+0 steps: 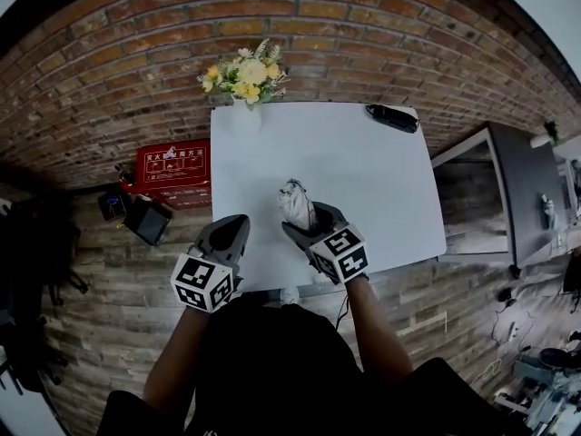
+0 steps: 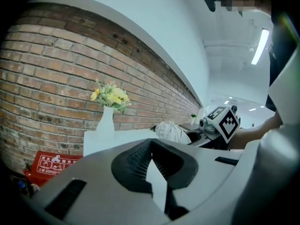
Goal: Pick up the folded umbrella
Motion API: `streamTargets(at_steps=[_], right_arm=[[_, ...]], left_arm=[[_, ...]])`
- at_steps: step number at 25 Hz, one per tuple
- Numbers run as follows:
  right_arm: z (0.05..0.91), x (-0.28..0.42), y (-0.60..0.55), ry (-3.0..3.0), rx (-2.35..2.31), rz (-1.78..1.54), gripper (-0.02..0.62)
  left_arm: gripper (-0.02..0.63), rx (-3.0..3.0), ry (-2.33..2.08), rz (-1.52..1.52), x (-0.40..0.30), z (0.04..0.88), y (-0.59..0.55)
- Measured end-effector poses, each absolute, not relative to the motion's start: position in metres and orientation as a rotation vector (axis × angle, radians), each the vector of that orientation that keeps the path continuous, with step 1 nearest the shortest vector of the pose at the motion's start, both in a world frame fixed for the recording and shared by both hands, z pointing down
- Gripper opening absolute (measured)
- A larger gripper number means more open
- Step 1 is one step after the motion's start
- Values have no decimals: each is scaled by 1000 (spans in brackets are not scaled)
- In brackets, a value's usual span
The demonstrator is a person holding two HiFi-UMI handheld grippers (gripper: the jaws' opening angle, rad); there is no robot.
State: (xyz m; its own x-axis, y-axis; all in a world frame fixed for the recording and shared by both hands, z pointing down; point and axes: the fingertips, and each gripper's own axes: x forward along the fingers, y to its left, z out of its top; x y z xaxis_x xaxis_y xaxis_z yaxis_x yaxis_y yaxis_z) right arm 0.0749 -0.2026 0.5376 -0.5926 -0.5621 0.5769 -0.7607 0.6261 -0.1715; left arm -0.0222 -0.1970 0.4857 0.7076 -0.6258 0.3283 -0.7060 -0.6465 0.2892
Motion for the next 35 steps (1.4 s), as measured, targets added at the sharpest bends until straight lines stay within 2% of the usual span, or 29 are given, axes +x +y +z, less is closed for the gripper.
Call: streamTargets(at_steps=[25,35], right_arm=[[368,122,-190,-2871,1333,470,282],[336,142,-193,-2915,1441,382,282]], left_arm=[[14,2627,-1168,68,-29,384,-193],[14,2639,-1191,-42,-39,353,-202]])
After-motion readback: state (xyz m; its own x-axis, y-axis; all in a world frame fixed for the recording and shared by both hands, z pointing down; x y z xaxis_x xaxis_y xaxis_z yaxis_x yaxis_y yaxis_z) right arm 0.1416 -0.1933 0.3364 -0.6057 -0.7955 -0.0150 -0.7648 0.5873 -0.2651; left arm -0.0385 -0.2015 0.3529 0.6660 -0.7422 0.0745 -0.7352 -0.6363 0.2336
